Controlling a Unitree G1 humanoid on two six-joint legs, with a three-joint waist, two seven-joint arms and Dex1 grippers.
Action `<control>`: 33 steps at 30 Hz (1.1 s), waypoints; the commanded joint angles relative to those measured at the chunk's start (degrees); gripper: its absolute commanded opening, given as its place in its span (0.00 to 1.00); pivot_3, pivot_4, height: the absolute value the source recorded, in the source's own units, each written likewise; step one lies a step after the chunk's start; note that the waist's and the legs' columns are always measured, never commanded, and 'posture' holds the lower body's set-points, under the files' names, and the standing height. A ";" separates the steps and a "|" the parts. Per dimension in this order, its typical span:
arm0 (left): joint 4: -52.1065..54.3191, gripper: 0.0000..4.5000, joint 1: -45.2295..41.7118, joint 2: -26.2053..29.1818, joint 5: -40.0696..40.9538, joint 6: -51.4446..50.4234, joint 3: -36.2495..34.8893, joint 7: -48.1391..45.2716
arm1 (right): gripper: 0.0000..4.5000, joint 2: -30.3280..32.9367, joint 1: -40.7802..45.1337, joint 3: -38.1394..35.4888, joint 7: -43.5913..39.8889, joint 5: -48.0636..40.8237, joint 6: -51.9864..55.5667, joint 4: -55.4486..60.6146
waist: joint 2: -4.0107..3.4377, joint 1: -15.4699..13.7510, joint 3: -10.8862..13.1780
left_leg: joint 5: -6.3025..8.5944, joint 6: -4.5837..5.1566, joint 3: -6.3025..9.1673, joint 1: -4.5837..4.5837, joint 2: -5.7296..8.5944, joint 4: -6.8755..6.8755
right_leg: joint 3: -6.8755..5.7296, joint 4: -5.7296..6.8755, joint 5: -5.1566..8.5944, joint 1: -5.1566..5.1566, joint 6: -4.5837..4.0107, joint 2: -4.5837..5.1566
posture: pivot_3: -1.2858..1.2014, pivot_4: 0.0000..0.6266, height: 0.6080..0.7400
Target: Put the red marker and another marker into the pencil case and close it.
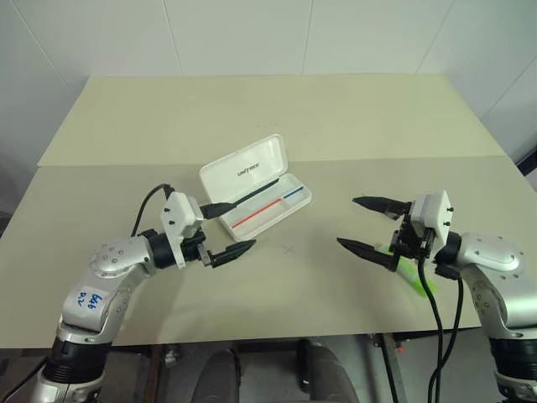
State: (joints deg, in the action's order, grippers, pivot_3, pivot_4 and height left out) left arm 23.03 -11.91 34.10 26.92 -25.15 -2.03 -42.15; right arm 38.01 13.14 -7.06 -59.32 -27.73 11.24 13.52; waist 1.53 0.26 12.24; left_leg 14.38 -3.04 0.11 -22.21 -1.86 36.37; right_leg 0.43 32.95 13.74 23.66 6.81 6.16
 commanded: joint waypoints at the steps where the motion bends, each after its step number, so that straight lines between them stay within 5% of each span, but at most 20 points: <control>1: 3.47 0.90 2.64 -0.07 -1.93 -1.44 0.19 3.34 | 1.00 -2.11 1.02 1.60 0.84 -0.92 -0.58 2.59 | -0.01 0.00 0.00 | 0.00 0.00 0.02 0.01 -0.01 -0.01 | 0.00 0.00 0.01 0.00 -0.01 -0.02 | 0.52 0.24 1.00; 5: 2.91 0.64 4.55 -0.67 -5.46 -0.59 1.57 5.87 | 1.00 -3.87 1.80 3.82 2.18 -0.19 -0.01 4.00 | -0.01 -0.01 0.00 | 0.00 0.00 0.01 0.00 0.00 0.01 | 0.01 0.01 0.01 0.01 -0.02 -0.02 | 0.52 0.24 1.00; 19: -9.28 0.64 -3.43 -7.06 -15.29 3.10 8.54 9.54 | 1.00 -5.43 1.42 3.96 6.15 -0.71 0.92 8.60 | 0.00 -0.05 -0.01 | 0.00 0.00 0.02 -0.01 0.00 0.04 | 0.00 -0.02 0.01 -0.01 -0.02 -0.01 | 0.52 0.24 1.00; 33: -13.09 0.64 -8.22 -6.83 -16.74 -3.43 11.36 7.03 | 1.00 -5.91 3.54 3.65 10.42 -0.98 1.17 11.74 | 0.00 -0.12 -0.01 | 0.00 0.00 0.02 0.00 0.00 0.00 | 0.00 0.00 0.01 0.00 -0.02 -0.02 | 0.52 0.24 1.00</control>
State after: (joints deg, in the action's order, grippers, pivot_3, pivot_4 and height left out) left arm 10.13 -19.49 26.94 10.81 -27.24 9.13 -34.77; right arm 32.43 15.55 -2.57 -49.59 -27.73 12.65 22.52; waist 1.54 0.15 12.23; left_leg 14.39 -3.04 0.13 -22.21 -1.86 36.37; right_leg 0.43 32.96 13.76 23.66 6.79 6.14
